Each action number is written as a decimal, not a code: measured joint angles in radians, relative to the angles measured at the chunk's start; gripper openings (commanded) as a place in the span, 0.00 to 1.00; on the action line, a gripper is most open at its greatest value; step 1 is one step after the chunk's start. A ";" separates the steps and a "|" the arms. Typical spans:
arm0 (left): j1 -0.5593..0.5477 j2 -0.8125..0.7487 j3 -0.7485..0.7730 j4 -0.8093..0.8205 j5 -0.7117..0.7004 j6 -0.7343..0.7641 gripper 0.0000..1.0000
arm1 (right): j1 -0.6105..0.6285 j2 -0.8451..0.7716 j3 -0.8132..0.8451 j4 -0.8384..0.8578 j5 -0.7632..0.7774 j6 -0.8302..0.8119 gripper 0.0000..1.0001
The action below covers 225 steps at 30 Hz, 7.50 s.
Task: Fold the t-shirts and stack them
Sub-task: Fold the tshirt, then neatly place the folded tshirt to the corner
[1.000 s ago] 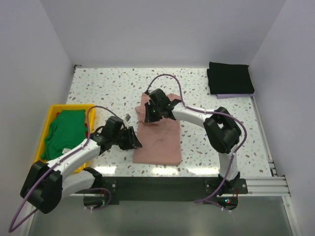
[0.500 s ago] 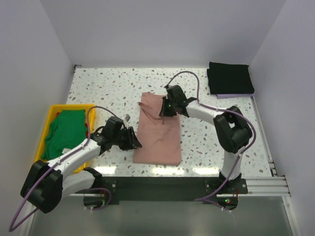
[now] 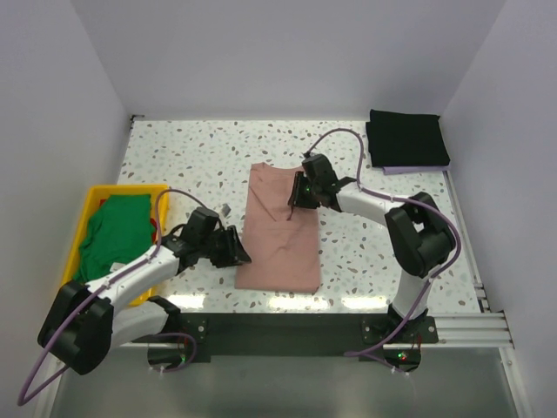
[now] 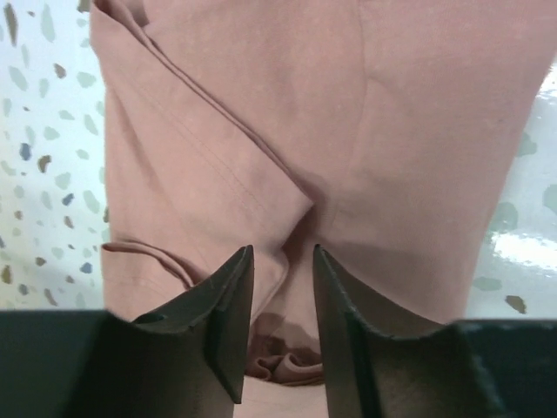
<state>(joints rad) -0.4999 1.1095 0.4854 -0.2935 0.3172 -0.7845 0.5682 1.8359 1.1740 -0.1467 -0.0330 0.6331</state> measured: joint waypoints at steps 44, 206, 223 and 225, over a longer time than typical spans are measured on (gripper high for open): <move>-0.079 -0.167 -0.216 -0.004 -0.037 -0.235 0.37 | 0.164 -0.694 -0.802 -0.071 -0.290 0.344 0.41; -0.138 0.968 0.879 0.116 -0.086 0.062 0.05 | -0.255 0.273 0.313 -0.179 -0.301 -0.180 0.62; -0.138 0.958 0.885 0.095 -0.089 0.064 0.06 | -0.185 0.325 0.411 -0.282 -0.108 -0.187 0.00; -0.132 0.940 0.887 0.066 -0.096 0.071 0.07 | -0.174 0.321 0.415 -0.290 -0.062 -0.188 0.00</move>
<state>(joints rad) -0.6315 2.0491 1.3727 -0.2272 0.2211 -0.7139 0.3943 2.1567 1.5890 -0.4362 -0.0952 0.4454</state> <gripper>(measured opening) 0.063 0.052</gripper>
